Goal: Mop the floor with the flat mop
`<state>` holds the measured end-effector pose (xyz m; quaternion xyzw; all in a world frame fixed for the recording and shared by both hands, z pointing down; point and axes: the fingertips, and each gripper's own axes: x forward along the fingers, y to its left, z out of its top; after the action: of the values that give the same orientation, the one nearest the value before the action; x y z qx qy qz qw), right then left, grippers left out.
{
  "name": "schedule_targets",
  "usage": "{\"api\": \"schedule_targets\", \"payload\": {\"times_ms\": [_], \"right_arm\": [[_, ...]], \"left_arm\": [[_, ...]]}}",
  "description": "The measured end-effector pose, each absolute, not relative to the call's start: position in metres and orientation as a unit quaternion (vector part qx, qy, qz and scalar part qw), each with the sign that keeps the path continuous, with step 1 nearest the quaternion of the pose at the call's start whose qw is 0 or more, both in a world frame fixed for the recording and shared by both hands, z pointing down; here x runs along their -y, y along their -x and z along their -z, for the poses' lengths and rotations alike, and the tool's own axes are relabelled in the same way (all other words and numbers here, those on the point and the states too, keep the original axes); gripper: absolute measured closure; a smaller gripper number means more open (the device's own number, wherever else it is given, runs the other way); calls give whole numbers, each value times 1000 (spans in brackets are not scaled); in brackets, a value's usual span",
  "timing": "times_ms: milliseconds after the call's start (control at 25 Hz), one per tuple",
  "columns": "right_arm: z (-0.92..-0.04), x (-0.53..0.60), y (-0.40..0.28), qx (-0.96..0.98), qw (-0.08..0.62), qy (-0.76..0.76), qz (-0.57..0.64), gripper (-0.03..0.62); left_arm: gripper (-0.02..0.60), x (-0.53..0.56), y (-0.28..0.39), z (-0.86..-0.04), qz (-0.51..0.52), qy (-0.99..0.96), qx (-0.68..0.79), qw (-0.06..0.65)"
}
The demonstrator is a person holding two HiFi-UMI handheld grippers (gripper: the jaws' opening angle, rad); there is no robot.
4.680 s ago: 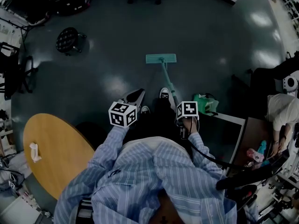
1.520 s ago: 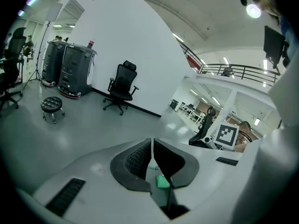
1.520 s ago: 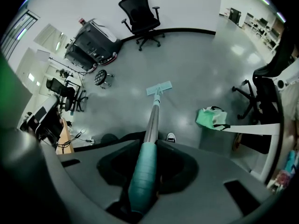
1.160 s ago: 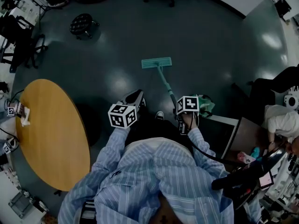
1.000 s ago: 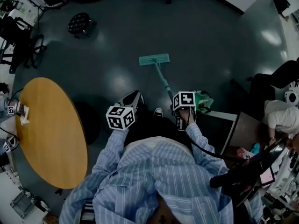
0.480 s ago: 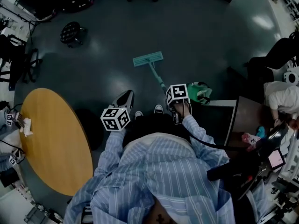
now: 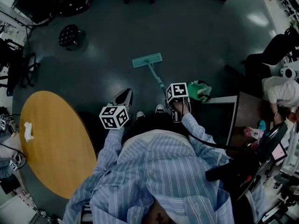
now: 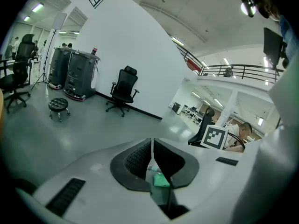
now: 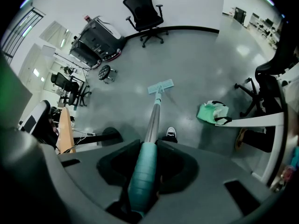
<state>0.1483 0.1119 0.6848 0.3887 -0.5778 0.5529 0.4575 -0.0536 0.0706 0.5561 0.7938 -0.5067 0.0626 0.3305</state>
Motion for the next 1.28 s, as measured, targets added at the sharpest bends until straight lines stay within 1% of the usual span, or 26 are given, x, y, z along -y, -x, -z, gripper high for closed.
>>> {"api": "schedule_targets", "payload": {"times_ms": [680,1280], "right_arm": [[-686,-113,-143,572,467,-381,-556,477],[-683,-112,-142,569,461,-386,-561,477]], "left_arm": [[561,-62,60,-560,-55,-796,501,335],[561,-71,68,-565,-54,-790,505,343]]}}
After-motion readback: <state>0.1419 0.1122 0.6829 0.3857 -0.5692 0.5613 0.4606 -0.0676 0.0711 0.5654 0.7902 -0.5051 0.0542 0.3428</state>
